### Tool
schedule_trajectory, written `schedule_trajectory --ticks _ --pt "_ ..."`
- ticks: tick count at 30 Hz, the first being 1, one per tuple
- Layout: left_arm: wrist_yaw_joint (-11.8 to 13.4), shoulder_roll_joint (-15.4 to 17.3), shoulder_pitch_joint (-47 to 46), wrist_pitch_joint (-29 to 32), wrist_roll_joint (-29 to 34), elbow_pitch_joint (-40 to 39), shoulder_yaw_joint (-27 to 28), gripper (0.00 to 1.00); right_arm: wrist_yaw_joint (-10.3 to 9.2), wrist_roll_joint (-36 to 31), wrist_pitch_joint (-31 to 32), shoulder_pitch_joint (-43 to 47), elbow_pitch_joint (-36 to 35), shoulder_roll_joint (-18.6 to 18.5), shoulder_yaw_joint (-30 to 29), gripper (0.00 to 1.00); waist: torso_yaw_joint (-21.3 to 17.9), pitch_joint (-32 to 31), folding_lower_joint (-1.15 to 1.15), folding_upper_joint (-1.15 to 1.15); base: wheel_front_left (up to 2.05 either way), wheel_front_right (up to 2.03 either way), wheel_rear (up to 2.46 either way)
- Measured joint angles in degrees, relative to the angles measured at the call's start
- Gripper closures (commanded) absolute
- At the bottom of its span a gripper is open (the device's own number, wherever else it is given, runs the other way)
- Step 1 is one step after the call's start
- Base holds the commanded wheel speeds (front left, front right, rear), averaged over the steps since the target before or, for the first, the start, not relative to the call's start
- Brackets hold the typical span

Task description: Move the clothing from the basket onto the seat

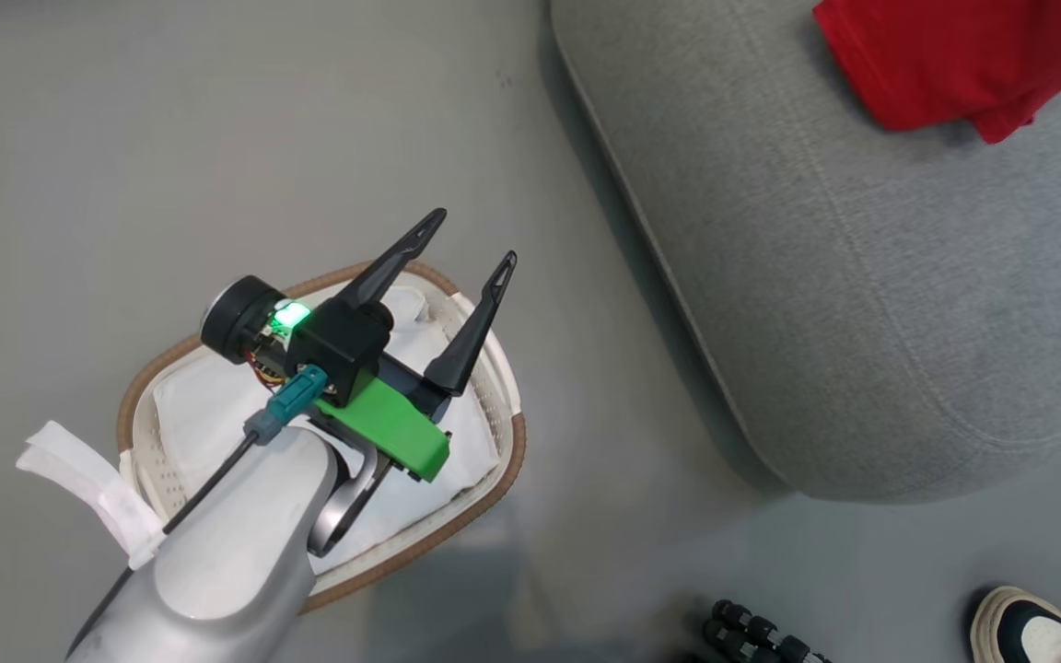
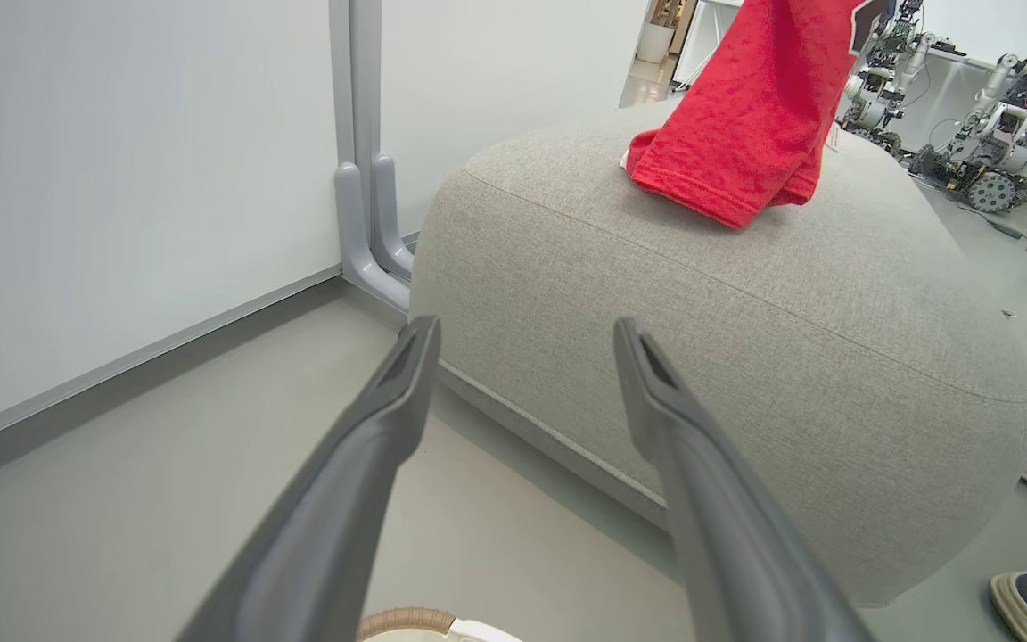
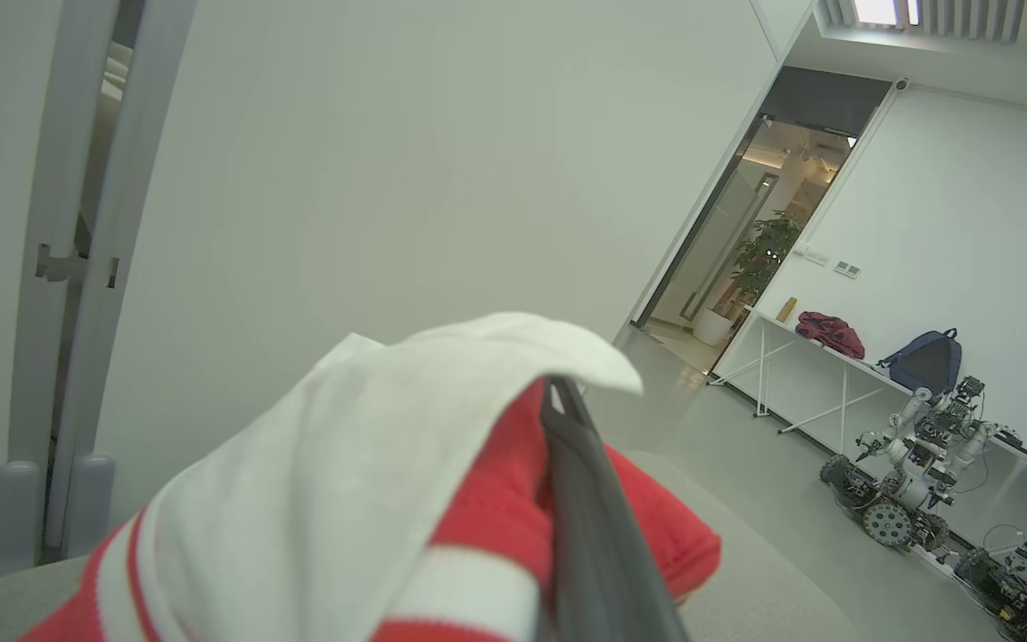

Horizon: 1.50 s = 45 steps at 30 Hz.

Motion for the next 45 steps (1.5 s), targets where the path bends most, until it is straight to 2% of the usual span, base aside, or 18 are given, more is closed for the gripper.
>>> schedule_trajectory --ticks 6,8,9,11,12,16,20,26,34,45 --pt "0.0 1.5 -0.9 0.0 -0.5 -0.2 0.0 0.0 0.0 -3.8 -0.5 6.0 3.1 3.5 -9.0 1.0 2.4 4.0 0.0 0.0 0.0 0.0 0.0" --pt "0.0 1.5 -1.2 0.0 -0.6 -0.2 0.3 0.0 0.0 -4.8 -1.6 7.8 3.2 4.8 -10.3 1.0 3.1 5.0 0.0 0.0 0.0 0.0 0.0" --pt "0.0 1.5 -1.3 0.0 -0.7 -0.2 0.5 0.0 0.0 -5.1 -2.1 8.7 3.4 5.7 -10.7 0.95 3.5 5.5 0.0 0.0 0.0 0.0 0.0" --pt "0.0 1.5 -1.4 0.0 -0.9 -0.2 0.6 0.0 0.0 -5.3 -3.0 10.3 3.7 7.6 -10.9 0.54 4.2 6.1 0.0 0.0 0.0 0.0 0.0" --pt "0.0 1.5 -1.4 0.0 -1.0 -0.1 0.6 0.0 0.0 -5.3 -3.4 11.0 3.9 8.5 -11.2 0.0 4.5 6.4 0.0 0.0 0.0 0.0 0.0" --pt "0.0 1.2 -1.6 0.0 -1.4 0.3 1.3 0.0 0.0 -5.2 -4.9 14.6 3.8 10.5 -11.8 0.0 5.4 6.4 0.0 0.0 0.0 0.0 0.0" --pt "0.0 0.7 -1.5 0.0 -1.6 1.2 2.4 0.0 0.0 -4.4 -5.8 19.3 1.8 12.7 -8.7 0.0 5.7 5.2 0.0 0.0 0.0 0.0 0.0" --pt "0.0 0.3 1.0 0.0 -1.7 2.3 5.5 0.0 0.0 -0.4 -5.9 27.6 -6.0 16.3 -2.8 0.0 6.2 2.6 0.0 0.0 0.0 0.0 0.0" --pt "0.0 -1.6 5.3 0.0 -1.5 4.2 10.0 0.0 0.0 3.8 -5.9 36.5 -13.9 21.1 1.0 0.0 8.0 -1.6 -0.01 0.0 0.0 0.0 0.0" --pt "0.0 -5.5 11.2 0.0 2.3 5.7 21.1 0.0 0.0 6.3 -5.9 39.1 -14.3 24.5 9.4 0.0 13.6 -7.7 -0.01 0.0 0.0 0.0 0.0"
